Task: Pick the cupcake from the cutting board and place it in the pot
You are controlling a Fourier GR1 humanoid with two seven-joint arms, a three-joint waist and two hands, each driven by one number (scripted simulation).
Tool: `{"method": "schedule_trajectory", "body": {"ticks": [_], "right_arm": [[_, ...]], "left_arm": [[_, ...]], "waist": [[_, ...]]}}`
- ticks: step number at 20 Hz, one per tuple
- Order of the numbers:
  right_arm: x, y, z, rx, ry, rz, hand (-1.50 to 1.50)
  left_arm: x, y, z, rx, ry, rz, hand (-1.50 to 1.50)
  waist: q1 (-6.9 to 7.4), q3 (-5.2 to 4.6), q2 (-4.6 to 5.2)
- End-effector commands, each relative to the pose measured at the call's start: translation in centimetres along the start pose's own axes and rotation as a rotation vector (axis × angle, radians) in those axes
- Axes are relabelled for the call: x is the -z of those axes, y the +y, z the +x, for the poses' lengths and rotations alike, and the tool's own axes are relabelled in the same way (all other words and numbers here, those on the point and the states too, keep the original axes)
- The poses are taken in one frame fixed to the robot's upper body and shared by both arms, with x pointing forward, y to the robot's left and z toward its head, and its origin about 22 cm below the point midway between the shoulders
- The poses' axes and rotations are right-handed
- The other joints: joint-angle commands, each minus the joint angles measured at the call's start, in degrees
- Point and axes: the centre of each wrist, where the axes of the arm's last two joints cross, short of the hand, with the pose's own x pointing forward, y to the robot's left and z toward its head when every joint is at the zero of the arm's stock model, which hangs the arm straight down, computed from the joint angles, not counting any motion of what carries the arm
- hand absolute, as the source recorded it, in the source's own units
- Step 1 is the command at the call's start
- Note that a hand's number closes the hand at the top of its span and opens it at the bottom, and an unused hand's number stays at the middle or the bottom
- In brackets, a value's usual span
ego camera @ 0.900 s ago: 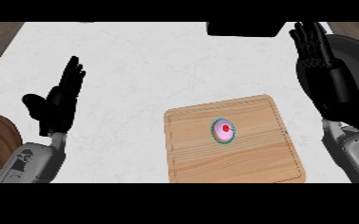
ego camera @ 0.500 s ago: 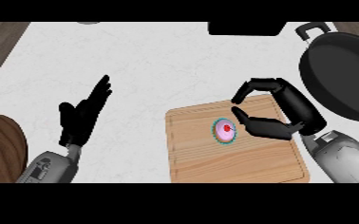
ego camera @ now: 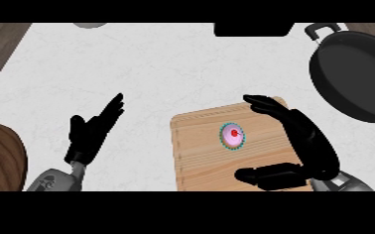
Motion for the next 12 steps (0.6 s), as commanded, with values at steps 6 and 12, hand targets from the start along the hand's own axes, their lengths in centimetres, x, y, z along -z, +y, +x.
{"method": "schedule_trajectory", "body": {"ticks": [6, 12], "right_arm": [[3.0, -3.2, 7.2, -0.136, 0.313, 0.251, -1.5], [6.4, -2.5, 6.0, -0.045, 0.498, 0.275, -1.5]], "left_arm": [[0.2, -0.5, 0.3, -0.003, 0.011, -0.004, 0.0], [0.5, -2.6, 1.0, 0.007, 0.001, -0.042, 0.0]], "waist": [[-0.11, -0.22, -0.2], [1.1, -0.08, 0.17]]}}
